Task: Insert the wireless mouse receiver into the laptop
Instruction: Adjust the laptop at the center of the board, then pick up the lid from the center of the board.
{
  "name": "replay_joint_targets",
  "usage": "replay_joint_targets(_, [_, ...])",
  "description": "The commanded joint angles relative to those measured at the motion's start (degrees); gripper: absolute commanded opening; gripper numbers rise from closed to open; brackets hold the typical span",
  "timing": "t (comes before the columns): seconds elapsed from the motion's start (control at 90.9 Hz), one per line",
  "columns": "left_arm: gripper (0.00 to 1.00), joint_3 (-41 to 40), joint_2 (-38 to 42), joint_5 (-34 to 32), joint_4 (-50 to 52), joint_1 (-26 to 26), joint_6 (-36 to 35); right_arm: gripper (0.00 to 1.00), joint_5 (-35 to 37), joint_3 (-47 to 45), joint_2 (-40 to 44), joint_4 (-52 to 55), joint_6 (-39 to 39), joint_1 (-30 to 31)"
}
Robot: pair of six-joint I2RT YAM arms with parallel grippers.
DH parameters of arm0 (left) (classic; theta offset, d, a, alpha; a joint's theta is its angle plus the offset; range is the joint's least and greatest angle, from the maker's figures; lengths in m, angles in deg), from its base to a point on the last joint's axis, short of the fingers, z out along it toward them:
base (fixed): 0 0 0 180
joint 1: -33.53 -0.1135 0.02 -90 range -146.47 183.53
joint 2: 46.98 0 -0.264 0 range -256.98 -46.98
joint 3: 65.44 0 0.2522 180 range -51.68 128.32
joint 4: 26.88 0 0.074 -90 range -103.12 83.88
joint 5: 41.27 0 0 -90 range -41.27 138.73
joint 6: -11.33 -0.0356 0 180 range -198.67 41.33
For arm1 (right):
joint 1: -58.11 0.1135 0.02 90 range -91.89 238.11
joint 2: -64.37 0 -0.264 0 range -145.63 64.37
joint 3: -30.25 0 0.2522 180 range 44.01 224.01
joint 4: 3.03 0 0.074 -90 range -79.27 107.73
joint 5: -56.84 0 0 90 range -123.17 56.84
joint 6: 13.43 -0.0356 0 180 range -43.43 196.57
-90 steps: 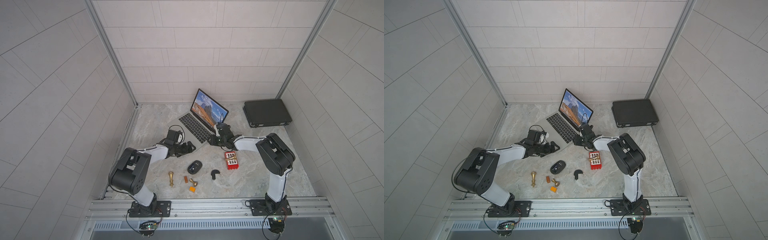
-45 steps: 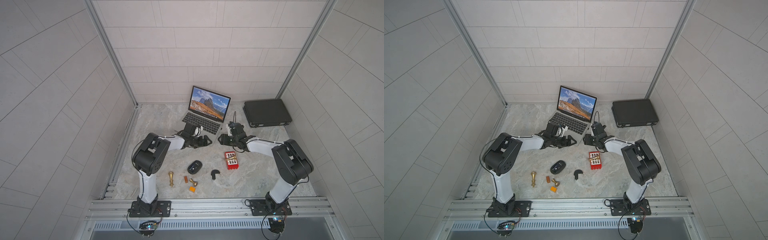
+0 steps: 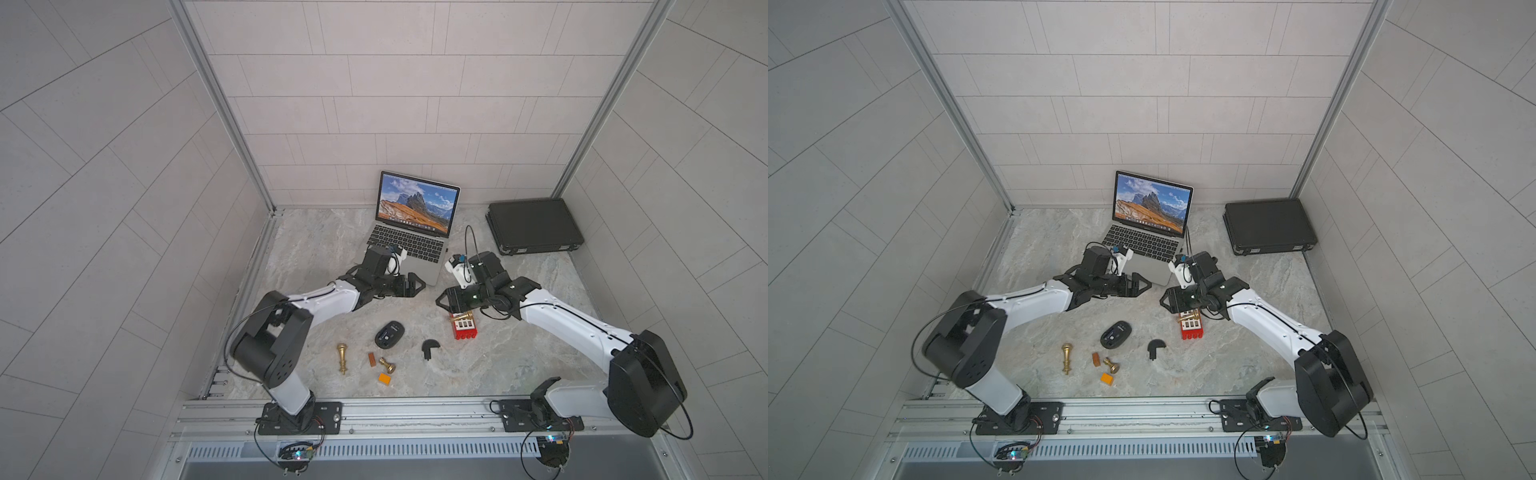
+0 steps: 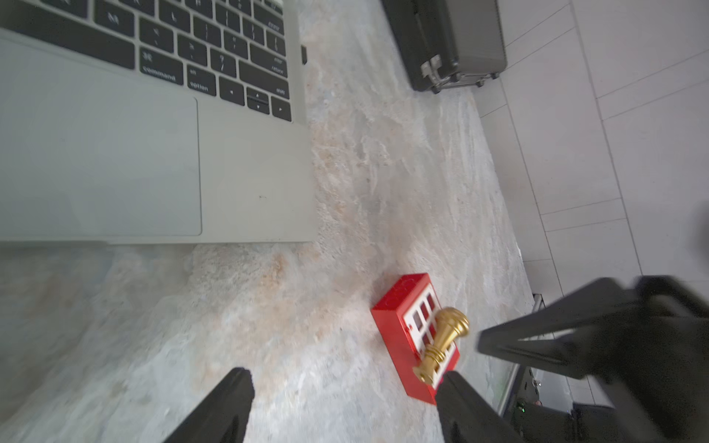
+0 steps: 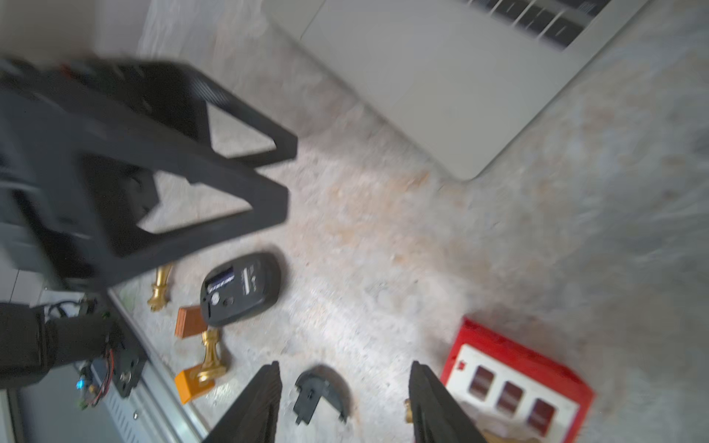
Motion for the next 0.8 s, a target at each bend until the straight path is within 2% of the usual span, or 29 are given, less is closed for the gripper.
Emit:
replay_joint_targets(0.0, [0.78, -5.91, 8.45, -2.20, 7.38, -0.04, -3.47, 0.52, -1.05, -0.33, -3.03, 5.13, 3.66, 4.14])
replay_joint_targets(0.176, [0.77, -11.41, 19.81, -2.64, 14.41, 1.34, -5.54, 0.45, 3.88, 2.84, -9.86, 5.39, 6.65, 10.70])
replay_joint_targets(0.308, [0.77, -13.66, 25.00, -5.51, 16.79, 4.98, -7.13, 0.41, 8.07, 3.79, -14.54, 5.03, 8.63, 11.54])
replay_joint_targets(0.561, [0.76, -15.72, 28.07, -10.05, 18.07, 11.50, -9.52, 0.41, 9.04, 3.01, -16.78, 4.69, 8.89, 12.19])
replay_joint_targets(0.792, [0.75, -17.35, 29.50, -15.28, 17.86, 15.88, -10.92, 0.29, 7.54, 2.47, -17.88, 5.35, 8.16, 14.29])
